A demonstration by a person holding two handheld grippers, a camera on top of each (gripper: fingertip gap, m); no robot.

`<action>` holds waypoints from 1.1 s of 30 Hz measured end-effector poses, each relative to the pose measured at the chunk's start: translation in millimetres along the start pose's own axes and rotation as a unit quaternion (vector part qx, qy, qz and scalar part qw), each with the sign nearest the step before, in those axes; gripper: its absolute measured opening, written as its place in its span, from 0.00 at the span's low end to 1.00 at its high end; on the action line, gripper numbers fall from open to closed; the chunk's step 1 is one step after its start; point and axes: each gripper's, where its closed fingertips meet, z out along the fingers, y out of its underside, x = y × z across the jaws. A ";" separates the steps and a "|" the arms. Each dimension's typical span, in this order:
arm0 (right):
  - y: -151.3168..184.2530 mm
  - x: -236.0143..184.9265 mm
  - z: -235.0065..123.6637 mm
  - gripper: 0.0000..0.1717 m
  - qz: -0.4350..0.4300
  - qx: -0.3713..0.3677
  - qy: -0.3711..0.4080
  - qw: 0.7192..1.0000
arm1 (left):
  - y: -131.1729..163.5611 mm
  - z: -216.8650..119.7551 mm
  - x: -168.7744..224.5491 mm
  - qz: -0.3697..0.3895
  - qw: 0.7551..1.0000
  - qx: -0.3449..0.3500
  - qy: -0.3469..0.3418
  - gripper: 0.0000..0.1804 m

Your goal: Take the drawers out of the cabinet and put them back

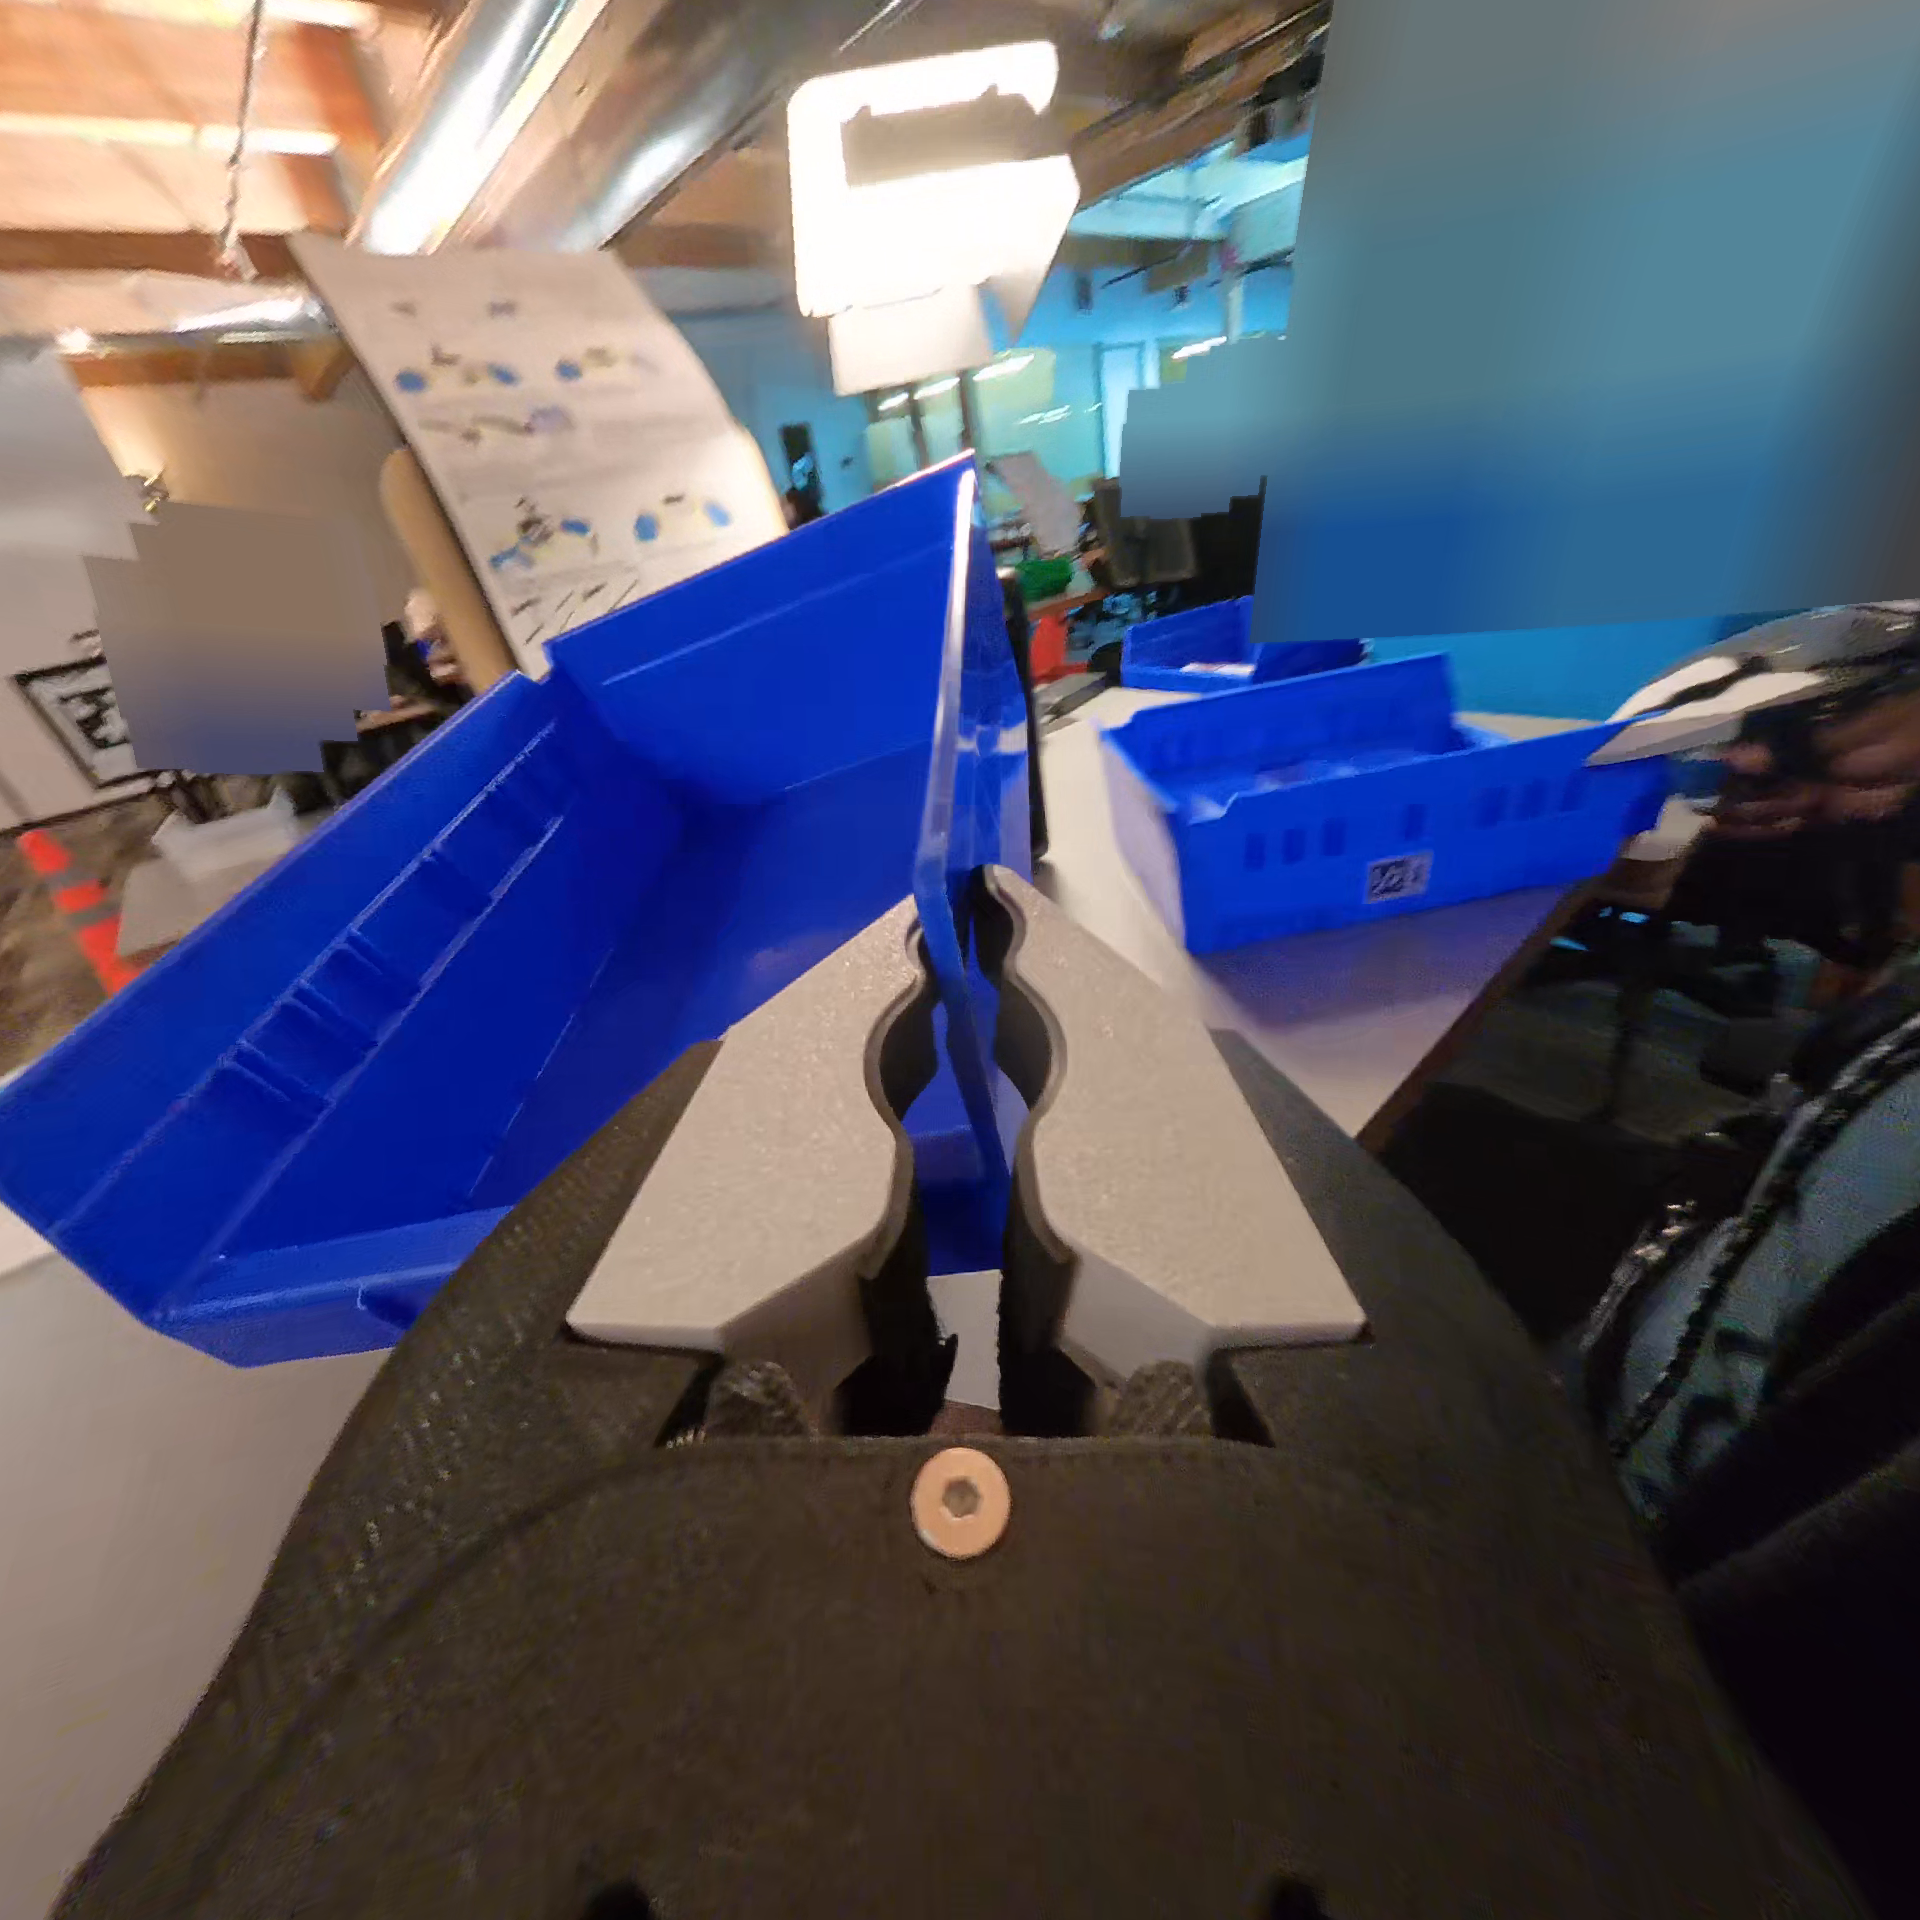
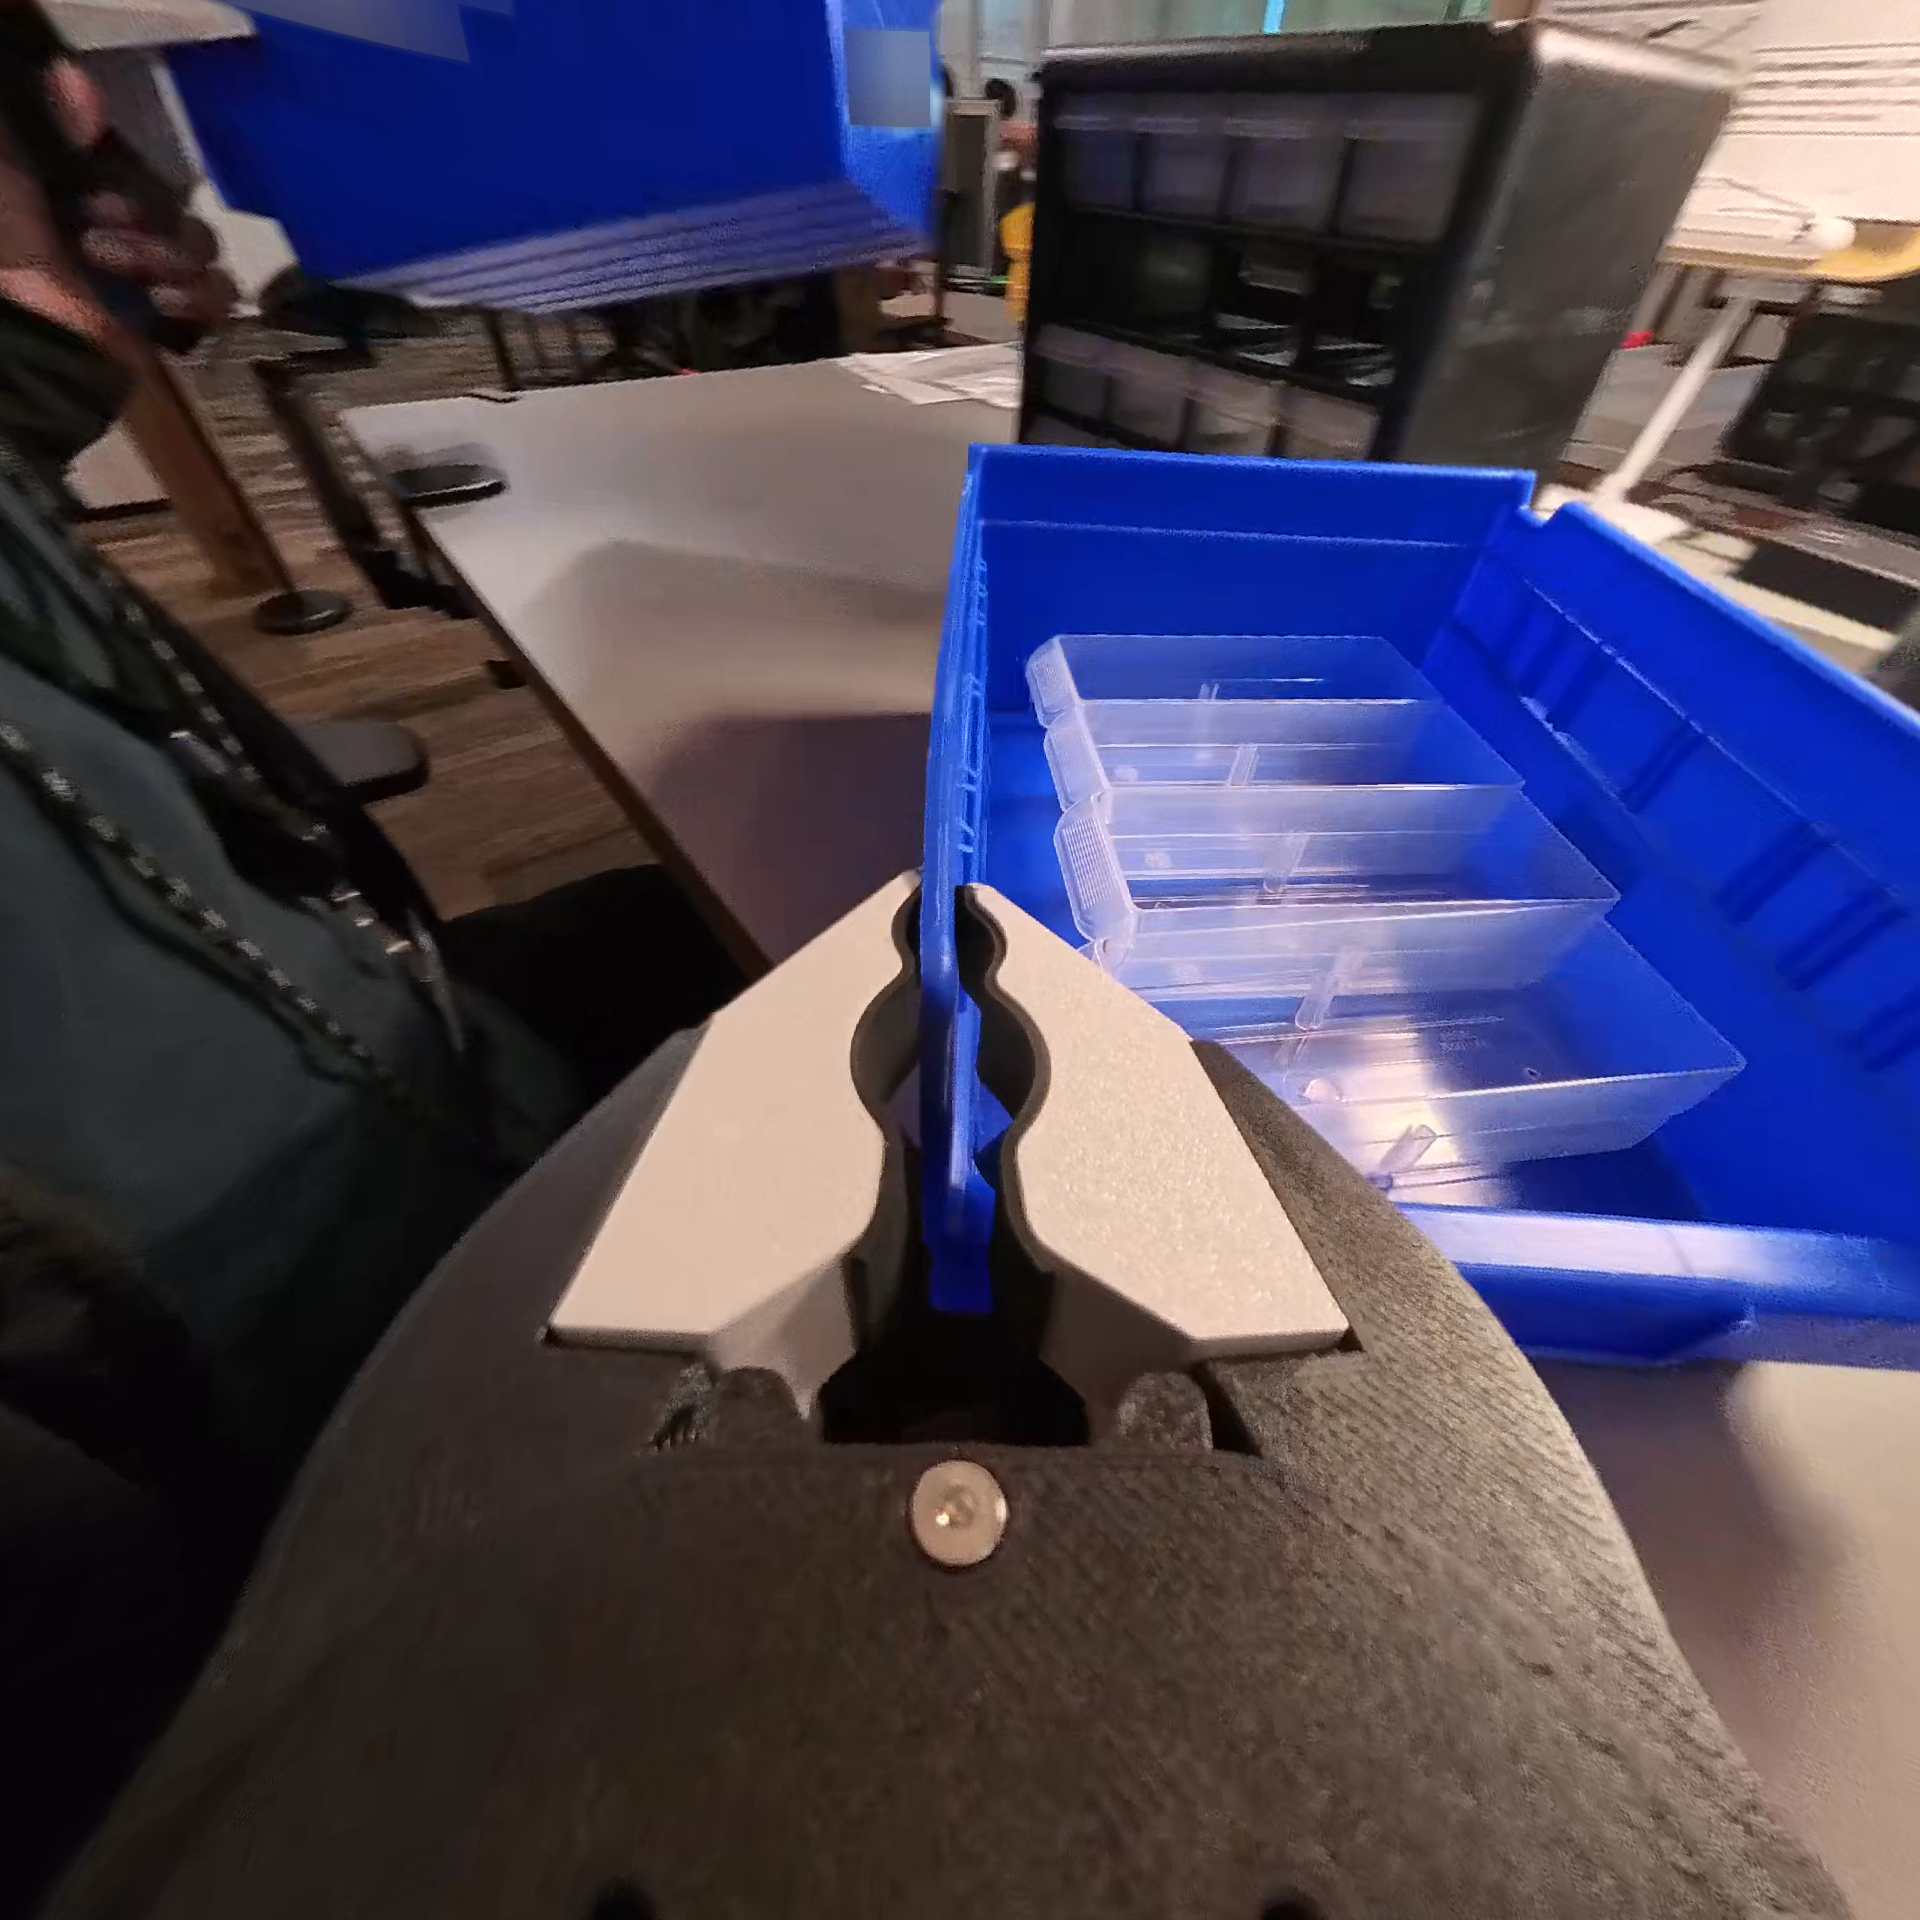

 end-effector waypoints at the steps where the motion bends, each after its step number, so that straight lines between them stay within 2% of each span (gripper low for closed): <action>1: -1.0 -7.4 3.6 0.02 -0.002 0.000 -0.018 1.000 | -6.8 1.5 6.8 0.004 1.000 0.010 0.015 0.00; 5: -6.6 -35.4 23.6 0.02 -0.017 0.000 -0.082 0.996 | -26.4 13.3 31.5 0.022 0.997 0.036 0.062 0.00; 11: -16.9 -71.4 66.2 0.03 -0.036 0.011 -0.176 0.984 | -37.4 44.6 64.4 0.054 0.991 0.035 0.117 0.01; 14: -22.2 -85.5 96.6 0.03 -0.042 0.015 -0.200 0.979 | -35.8 62.9 80.6 0.065 0.988 0.024 0.141 0.01; 18: -31.7 -93.5 123.6 0.05 -0.050 0.023 -0.198 0.979 | -19.2 85.5 100.0 0.074 0.984 -0.010 0.162 0.03; 21: -47.4 -95.0 117.6 0.08 -0.053 0.053 -0.199 0.977 | -3.7 97.2 114.3 0.085 0.981 -0.029 0.172 0.03; 27: -81.3 -79.9 90.7 0.11 -0.074 0.096 -0.153 0.981 | 13.4 111.2 128.6 0.072 0.979 -0.044 0.185 0.02; 28: -90.1 -77.6 86.6 0.13 -0.078 0.107 -0.147 0.980 | 11.9 111.9 129.1 0.061 0.980 -0.037 0.187 0.04; 30: -109.8 -73.3 79.2 0.16 -0.084 0.131 -0.150 0.976 | 3.6 107.6 128.5 0.033 0.979 -0.016 0.200 0.18; 33: -140.3 -63.0 72.4 0.18 -0.099 0.150 -0.157 0.971 | -14.8 90.4 113.4 -0.008 0.979 0.019 0.205 0.27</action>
